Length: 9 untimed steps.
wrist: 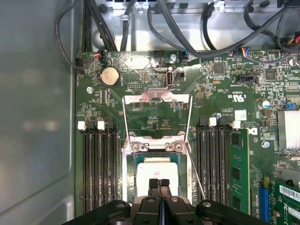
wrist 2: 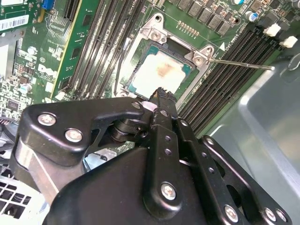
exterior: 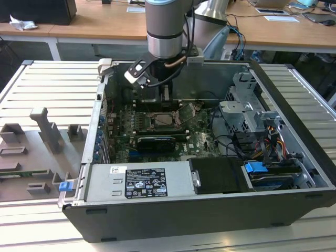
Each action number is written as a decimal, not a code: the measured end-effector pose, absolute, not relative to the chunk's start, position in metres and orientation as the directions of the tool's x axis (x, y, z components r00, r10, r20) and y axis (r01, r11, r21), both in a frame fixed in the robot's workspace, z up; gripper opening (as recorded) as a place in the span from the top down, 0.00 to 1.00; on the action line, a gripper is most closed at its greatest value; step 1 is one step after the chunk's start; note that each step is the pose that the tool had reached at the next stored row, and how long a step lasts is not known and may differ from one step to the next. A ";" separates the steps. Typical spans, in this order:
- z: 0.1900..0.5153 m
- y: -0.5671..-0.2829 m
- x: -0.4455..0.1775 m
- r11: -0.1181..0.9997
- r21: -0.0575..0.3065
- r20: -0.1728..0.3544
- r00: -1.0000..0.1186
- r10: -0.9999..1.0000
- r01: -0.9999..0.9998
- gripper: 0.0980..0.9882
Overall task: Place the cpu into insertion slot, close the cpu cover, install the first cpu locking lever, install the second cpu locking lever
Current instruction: 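Close the cpu cover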
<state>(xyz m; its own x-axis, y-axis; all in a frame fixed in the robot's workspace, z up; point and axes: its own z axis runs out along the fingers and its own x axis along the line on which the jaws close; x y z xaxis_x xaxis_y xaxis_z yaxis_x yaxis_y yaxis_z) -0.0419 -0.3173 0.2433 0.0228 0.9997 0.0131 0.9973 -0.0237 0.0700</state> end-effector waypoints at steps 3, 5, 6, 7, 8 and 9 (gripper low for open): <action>0.245 -0.317 -0.042 -0.024 0.070 0.013 0.023 1.000 0.997 0.99; 0.246 -0.317 -0.042 -0.024 0.070 0.013 0.023 1.000 0.997 0.99; 0.246 -0.317 -0.042 -0.024 0.070 0.013 0.023 1.000 0.997 0.99; 0.246 -0.317 -0.042 -0.024 0.070 0.013 0.023 1.000 0.997 0.99; 0.247 -0.317 -0.042 -0.024 0.070 0.013 0.023 1.000 0.997 0.99; 0.247 -0.317 -0.042 -0.024 0.070 0.013 0.023 1.000 0.997 0.99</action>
